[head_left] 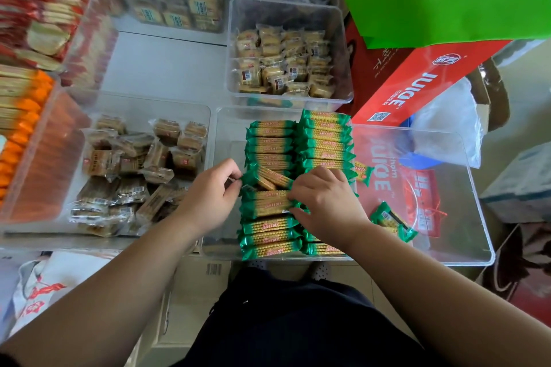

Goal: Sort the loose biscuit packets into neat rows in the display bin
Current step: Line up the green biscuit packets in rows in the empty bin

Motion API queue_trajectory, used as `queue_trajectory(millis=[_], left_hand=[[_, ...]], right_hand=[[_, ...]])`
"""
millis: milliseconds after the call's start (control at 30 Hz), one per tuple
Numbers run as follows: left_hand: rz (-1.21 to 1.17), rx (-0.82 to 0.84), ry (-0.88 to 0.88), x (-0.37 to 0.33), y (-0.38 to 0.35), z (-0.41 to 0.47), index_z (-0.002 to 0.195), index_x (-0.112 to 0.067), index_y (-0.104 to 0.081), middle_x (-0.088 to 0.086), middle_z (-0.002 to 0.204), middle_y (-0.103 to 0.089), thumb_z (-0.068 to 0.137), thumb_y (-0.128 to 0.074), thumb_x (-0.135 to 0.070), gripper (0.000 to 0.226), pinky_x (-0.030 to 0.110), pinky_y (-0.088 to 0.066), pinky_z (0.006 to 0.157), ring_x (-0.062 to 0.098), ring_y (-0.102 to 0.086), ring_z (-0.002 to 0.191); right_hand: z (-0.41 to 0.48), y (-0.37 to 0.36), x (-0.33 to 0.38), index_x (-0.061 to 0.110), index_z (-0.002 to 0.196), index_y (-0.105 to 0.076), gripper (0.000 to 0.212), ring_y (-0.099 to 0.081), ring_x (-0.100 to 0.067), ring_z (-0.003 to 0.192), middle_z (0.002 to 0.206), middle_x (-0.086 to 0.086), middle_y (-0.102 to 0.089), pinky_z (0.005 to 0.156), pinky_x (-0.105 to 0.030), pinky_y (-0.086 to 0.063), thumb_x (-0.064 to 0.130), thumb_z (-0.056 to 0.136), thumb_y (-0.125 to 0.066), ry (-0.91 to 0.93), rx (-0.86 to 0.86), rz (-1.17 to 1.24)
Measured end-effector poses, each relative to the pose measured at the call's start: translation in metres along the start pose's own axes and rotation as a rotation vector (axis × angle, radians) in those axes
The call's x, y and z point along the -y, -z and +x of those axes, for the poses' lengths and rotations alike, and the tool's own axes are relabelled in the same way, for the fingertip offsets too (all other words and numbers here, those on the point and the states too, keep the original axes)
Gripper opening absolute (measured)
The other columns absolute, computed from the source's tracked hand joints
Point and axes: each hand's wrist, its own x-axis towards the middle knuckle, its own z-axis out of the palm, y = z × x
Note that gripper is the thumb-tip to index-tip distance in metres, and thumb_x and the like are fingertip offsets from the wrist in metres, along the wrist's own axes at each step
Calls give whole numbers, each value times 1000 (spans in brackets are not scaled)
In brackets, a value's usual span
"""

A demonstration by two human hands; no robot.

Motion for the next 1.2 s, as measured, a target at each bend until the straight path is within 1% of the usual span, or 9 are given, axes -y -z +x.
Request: queue_trajectory(millis=[100,200,333,467,567,767,900,1000,1200], left_hand=[[-14,61,9,0,4,1,102,-28,-58,-12,90,-67,96,-69,-28,12,30,-49,65,6,-62,77],[36,104,-21,-1,4,3,132,-31,-61,-8,114,-71,95,-70,-33,38,33,-55,78,9,-66,97],[42,98,-15,-4,4,6,119,-24,-69,-7,101,-73,96,-70,-20,24,28,-50,69,12,-67,86],[16,66,-18,-7,6,-2,108,-26,-68,-21,91,-66,94,-71,-16,17,18,-39,63,-7,-60,74],[-69,41,14,-7,4,-10,101,-29,-62,-17,99,-70,96,-69,-19,13,25,-48,66,-3,-63,82],[-80,164,81,-7,-7,-4,110,-32,-53,-17,103,-67,100,-61,-36,14,19,-47,64,3,-67,88],[-45,309,31,-1,-12,0,126,-36,-52,-16,117,-63,87,-68,-64,51,33,-55,86,2,-63,105],[156,311,-7,2,-16,3,141,-27,-46,-5,132,-50,93,-64,-57,60,37,-46,101,14,-50,121],[312,329,-58,-5,-16,6,151,-25,-40,-1,140,-41,99,-56,-52,62,34,-41,103,19,-47,125]], right_hand=[[2,3,-6,32,93,-80,25,-55,-26,109,112,6,-67,92,-46,-43,48,88,-61,-24,15,-1],[6,5,-10,35,86,-81,28,-51,-26,118,122,5,-63,99,-47,-37,45,93,-56,-11,38,0],[21,8,-11,27,103,-74,21,-47,-25,127,127,3,-62,109,-47,-33,42,95,-62,-120,24,107],[34,7,-6,29,139,-51,48,-27,-20,145,135,6,-62,114,-43,-13,53,99,-51,-201,185,20],[34,2,-2,31,137,-56,41,-26,-20,146,126,7,-69,113,-44,-9,49,101,-48,-188,194,-2],[31,-3,-6,21,114,-71,21,-44,-26,134,103,4,-77,109,-46,-16,28,95,-63,-201,13,-47],[26,-2,-8,21,109,-73,19,-50,-28,126,98,6,-77,106,-49,-21,26,91,-70,-183,-53,-37],[23,-1,-13,18,109,-75,20,-56,-30,117,94,4,-77,101,-50,-31,26,91,-69,-150,-134,19],[26,3,-16,15,113,-73,25,-60,-33,108,95,1,-76,95,-52,-40,21,89,-73,-102,-180,26]])
